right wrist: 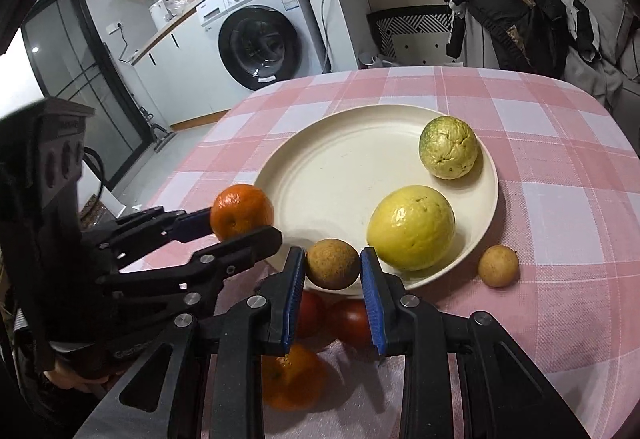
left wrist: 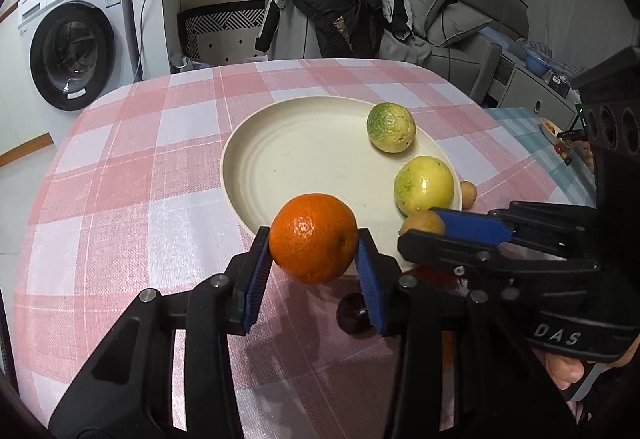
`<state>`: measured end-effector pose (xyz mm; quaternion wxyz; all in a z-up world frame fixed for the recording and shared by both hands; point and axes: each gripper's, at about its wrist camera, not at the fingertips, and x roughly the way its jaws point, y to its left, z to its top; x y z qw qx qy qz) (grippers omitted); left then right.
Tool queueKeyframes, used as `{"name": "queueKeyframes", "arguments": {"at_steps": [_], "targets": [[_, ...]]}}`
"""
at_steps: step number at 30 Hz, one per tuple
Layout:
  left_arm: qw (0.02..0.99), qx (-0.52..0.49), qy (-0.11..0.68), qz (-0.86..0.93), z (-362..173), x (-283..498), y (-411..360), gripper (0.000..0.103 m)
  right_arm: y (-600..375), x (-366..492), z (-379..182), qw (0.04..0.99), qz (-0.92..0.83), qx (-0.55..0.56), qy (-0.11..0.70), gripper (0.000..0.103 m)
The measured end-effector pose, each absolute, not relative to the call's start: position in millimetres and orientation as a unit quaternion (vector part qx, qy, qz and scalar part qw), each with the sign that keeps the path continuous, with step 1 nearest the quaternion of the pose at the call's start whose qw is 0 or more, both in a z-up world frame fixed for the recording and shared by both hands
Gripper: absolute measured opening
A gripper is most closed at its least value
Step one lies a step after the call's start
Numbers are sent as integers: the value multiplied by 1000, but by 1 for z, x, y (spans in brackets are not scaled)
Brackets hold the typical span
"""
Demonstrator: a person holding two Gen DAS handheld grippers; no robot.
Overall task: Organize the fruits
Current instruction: 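Place the orange on the plate with the left tool while the right tool places the kiwi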
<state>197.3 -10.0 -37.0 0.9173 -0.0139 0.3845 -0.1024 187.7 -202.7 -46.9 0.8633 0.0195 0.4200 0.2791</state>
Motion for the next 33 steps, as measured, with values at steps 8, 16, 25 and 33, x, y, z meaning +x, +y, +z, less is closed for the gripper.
{"name": "queueKeyframes", "arguments": {"at_steps": [8,16,25,33], "targets": [[918,2,385,-95,-38,201,-15,38,-203,184,-46,866,272,11,420,31],[923,-15,370,-105,-26,175,-14,46,-220,157,-31,863,287,2,415,58],[940,-22,329,-90,-3,115,-10,102,-259,125,-24,891,249,3,380,103],[940,-31,330,-78,-2,83,-11,102,-279,105,-30,887,257,-6,383,103]]}}
